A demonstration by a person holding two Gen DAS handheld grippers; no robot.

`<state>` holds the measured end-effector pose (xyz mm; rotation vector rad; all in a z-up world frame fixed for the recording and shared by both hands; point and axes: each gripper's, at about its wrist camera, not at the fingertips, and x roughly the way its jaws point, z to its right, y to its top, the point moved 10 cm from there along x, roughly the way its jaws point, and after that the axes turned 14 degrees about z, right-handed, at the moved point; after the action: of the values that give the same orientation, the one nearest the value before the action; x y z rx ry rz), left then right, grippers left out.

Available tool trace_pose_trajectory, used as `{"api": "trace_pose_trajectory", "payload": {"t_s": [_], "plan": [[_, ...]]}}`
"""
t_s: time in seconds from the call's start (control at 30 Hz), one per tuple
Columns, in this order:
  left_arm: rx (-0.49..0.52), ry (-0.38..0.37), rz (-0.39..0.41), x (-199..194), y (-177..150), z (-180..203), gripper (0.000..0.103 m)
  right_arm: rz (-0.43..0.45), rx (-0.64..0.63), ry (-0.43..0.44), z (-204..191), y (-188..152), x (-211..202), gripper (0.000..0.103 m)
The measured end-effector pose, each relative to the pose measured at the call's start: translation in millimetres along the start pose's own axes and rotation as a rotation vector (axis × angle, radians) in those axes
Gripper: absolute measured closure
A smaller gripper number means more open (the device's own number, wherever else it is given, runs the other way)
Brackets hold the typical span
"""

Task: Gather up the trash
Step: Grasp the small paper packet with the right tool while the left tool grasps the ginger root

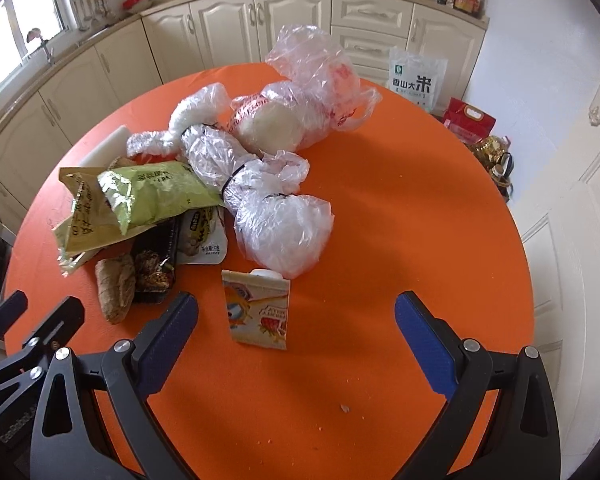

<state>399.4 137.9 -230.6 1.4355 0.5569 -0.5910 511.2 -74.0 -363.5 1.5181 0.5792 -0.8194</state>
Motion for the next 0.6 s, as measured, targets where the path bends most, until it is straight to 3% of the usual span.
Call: {"api": "trace_pose_trajectory", "payload": {"t_s": [0.07,0.27,0.33,0.6], "plan": [[-0.002,-0.013,-0.002,2.7,-1.0,2.1,0.017,-0.013,0.005,-0.005,0.3,-3.1,6.1,0.008],[0.006,-0.047,-0.013,5.5,-1.6,10.8,0.017,-0.014,0.033,0.012,5.8,-6.9,9.7,0.060],[-0.001,-0.048,-0.014,7.2,-0.2,12.8,0.016,-0.008,0.046,0.027,6.4,-9.0,6.9,0.069],[0.029,-0.036,-0.050,27.5,1.5,32.0,0.016,0.033,0.098,0.080,20.9,-2.5,-5.3,0.074]]}}
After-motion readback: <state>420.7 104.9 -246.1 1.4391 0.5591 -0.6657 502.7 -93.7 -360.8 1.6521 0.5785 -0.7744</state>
